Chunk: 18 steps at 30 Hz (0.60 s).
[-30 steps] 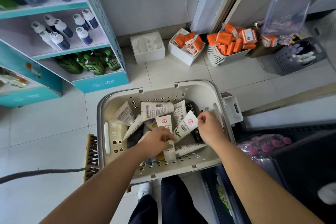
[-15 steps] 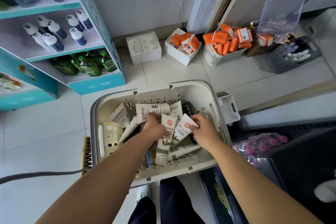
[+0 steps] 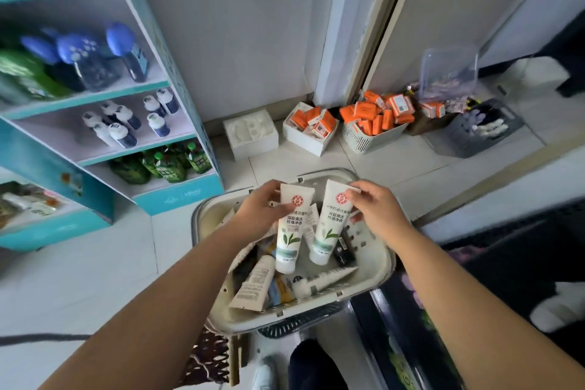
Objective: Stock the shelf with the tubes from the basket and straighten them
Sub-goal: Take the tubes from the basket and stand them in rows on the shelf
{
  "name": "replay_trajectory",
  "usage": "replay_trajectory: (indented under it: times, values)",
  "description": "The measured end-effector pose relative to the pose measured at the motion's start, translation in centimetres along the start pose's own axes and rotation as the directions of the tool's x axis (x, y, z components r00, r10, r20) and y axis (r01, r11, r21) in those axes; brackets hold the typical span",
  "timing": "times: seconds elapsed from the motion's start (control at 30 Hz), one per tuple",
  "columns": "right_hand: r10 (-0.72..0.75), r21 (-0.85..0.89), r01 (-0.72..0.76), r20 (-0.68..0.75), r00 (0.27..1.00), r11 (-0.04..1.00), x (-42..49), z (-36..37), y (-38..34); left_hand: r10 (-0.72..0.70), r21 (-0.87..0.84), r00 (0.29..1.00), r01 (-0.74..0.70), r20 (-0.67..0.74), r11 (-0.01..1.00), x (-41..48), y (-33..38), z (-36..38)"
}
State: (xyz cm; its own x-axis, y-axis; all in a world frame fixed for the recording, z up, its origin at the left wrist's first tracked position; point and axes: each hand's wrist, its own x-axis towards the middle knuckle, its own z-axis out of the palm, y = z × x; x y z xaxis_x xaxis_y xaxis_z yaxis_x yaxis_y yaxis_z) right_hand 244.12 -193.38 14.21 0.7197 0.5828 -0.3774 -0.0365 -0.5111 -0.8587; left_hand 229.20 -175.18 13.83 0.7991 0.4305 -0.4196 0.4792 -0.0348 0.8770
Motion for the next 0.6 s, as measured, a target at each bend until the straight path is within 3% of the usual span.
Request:
replay_trajectory:
  times: [0.3, 0.47, 0.6]
  values:
    - [-0.195, 0.088, 0.203, -0.083, 0.977, 0.975, -8.9, -1.8, -7.9, 0.247, -0.085, 0.966, -0.241, 0.08, 0.967, -6.8, 8.0, -1.2]
    - [-0.218, 0.139, 0.246, -0.189, 0.957, 0.959, -15.0, -3.9, -9.9, 0.333, -0.095, 0.928, -0.321, 0.166, 0.942, -10.5, 11.4, -0.1]
    - [-0.24, 0.08, 0.268, -0.257, 0.936, 0.96, -19.9, -6.6, -11.1, 0.389, -0.126, 0.896, -0.37, 0.213, 0.921, -13.2, 14.5, 2.0]
